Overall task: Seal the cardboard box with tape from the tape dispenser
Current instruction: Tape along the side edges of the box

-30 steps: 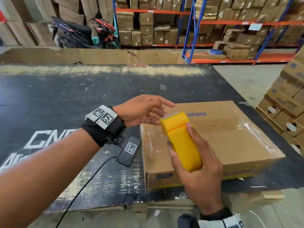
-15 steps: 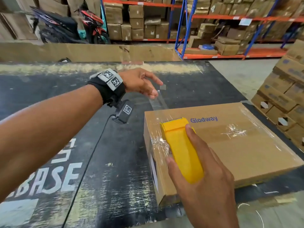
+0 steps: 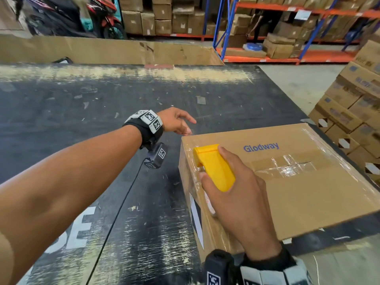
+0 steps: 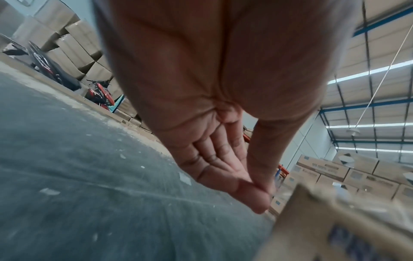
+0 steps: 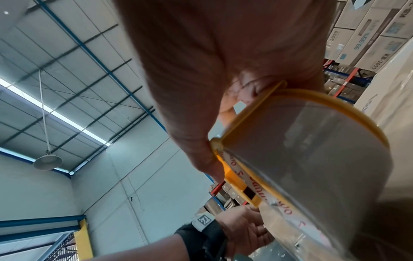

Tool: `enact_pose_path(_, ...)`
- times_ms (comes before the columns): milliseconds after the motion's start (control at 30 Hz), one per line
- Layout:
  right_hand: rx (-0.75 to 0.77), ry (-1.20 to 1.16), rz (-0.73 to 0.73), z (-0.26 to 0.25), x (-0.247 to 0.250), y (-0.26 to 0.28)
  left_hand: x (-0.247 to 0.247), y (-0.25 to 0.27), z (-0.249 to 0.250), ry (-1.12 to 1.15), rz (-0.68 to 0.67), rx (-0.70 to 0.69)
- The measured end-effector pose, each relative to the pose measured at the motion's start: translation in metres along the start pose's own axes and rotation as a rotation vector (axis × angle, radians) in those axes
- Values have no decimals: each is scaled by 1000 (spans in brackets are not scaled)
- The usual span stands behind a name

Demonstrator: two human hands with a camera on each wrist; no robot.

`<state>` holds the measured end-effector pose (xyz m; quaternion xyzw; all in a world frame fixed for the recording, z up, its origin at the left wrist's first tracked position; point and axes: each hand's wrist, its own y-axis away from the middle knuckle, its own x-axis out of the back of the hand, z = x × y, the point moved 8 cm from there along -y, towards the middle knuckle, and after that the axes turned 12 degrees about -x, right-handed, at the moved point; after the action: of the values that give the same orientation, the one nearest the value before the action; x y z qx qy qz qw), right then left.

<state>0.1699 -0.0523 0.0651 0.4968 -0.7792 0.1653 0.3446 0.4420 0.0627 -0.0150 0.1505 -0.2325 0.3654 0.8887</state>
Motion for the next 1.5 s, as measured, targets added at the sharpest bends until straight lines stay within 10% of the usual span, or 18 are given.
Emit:
enact_pose_path(233, -46, 31, -7, 2, 0, 1, -6, 17, -24, -362, -23, 14)
enact_pose_path(400, -42, 37, -10, 0, 0, 2, 14, 57, 9, -159, 382, -320)
enact_pose_path(600, -27, 56, -9, -3, -1, -1, -39, 80, 28, -321, 156, -546)
enact_pose_path(1200, -96, 176, -36, 110, 49, 168, -45, 82, 17, -278, 162, -497)
enact_pose_path(1500, -119, 132, 15, 135, 35, 169, -48, 80, 14, -302, 157, -474)
